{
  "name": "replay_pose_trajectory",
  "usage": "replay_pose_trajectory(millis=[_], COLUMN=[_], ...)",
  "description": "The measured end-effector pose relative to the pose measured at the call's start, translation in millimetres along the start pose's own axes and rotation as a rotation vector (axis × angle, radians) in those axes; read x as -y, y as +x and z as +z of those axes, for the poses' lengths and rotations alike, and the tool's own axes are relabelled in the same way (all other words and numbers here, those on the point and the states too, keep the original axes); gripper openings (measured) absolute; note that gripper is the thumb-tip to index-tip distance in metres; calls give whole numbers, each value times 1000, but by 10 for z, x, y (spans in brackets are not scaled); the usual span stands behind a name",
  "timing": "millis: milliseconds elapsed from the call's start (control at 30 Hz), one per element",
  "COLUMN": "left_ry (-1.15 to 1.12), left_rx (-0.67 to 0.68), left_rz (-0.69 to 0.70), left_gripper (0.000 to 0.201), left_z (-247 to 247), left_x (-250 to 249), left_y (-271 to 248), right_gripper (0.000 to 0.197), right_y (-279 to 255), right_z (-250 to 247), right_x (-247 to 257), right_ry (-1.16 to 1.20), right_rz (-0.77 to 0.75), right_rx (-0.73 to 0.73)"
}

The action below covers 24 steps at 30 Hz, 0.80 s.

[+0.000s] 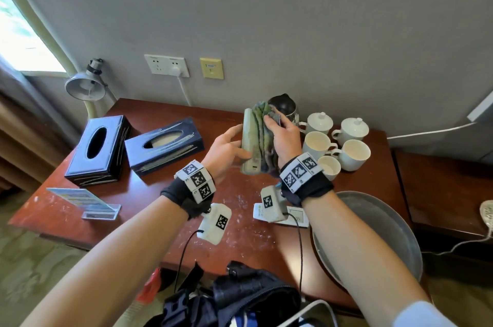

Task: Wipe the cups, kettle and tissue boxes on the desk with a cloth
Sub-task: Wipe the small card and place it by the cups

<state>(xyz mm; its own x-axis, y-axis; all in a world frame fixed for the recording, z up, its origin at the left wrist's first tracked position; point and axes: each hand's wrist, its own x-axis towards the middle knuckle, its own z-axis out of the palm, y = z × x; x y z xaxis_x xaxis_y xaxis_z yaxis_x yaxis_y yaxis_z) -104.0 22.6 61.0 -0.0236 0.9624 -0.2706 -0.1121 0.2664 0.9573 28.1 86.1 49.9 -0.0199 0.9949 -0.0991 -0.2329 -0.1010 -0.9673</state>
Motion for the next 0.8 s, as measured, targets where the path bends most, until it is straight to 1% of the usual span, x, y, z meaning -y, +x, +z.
replay_pose_trajectory(millis=[133,200,267,333,367,433,533,600,700,800], left_ry=[-101,-141,-148,-130,-114,-72,15,17,-19,-102], left_rx=[-35,-70,-99,-101,-89,-49,10,15,-74,-198], left_rz=[43,60,60,46,38,38,52,65,114,130], left_gripper=[59,57,57,56,56,56,57,54,49,45], left_z=[25,-10,-71,-106,-112,-102,-57,-38,-36,-112], left_x=[-18,-60,-72,-57,-41,-1,26,13,-51,-121], left_y=[59,104,136,114,92,53,-14,-43,-19,66], right_gripper=[23,30,36,45,45,40,40,40,35,22], right_y=[17,-78,-186,-268,-278,-245,-102,-18,-17,-166], right_z=[26,-8,-73,-122,-129,-109,-46,19,86,36], right_x=[-38,-135,-266,-363,-378,-311,-163,-98,-44,-85], right_ry=[-99,-176,-251,-309,-323,-308,-242,-219,-211,-207], right_rz=[-21,-47,-35,-32,-41,-68,-85,-81,-55,-43], right_rx=[54,93,146,181,181,148,88,67,99,182])
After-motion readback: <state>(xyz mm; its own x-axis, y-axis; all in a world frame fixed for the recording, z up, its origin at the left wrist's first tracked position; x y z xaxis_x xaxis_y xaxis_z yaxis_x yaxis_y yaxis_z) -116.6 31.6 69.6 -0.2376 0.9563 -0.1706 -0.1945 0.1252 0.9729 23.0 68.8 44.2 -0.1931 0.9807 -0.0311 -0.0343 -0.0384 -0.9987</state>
